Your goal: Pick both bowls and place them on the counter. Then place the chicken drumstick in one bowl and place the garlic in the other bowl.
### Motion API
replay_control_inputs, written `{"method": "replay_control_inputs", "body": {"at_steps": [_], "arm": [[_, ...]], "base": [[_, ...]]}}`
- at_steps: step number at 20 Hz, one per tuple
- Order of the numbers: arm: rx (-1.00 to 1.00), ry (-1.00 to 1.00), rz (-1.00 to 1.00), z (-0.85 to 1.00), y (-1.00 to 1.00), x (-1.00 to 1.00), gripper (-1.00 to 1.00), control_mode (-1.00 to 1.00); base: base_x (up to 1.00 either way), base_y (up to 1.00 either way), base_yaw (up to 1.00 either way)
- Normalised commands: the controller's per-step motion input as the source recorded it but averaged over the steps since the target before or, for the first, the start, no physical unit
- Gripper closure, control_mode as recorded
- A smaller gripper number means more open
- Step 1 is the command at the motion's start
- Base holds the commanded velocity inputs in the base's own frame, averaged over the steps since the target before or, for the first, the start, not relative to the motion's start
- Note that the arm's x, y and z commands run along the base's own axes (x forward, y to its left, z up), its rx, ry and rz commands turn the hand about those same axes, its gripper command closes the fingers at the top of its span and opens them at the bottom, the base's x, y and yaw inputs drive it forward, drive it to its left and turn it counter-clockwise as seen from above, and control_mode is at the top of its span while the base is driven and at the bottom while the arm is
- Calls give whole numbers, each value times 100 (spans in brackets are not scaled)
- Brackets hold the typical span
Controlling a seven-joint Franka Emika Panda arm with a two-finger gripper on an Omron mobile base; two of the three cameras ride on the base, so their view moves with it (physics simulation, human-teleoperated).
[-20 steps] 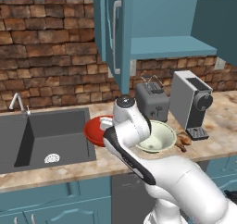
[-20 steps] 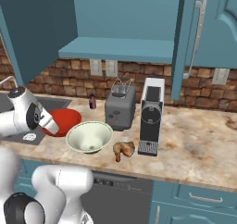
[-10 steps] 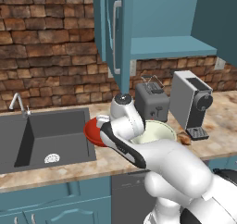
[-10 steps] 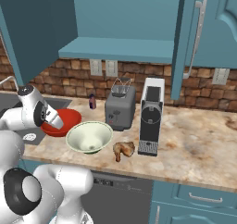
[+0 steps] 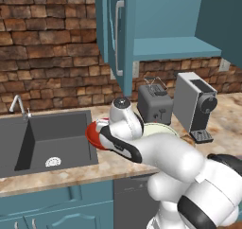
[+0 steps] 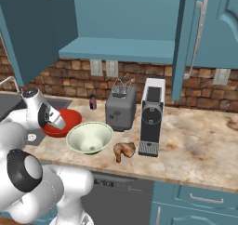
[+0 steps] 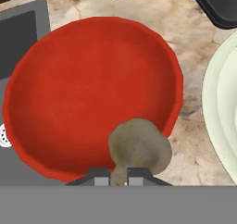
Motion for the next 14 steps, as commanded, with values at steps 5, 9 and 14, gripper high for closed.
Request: {"method": "replay_control_inputs", "body": {"at_steps": [5,9,14], "arm": [[0,0,0,-28,0,8,-100,-100],[1,-2,0,-12,0,10,-100,-100],[3,-5,0,7,0,2,-100,-100]], "base": [[0,0,0],[0,0,0],[0,0,0]]}}
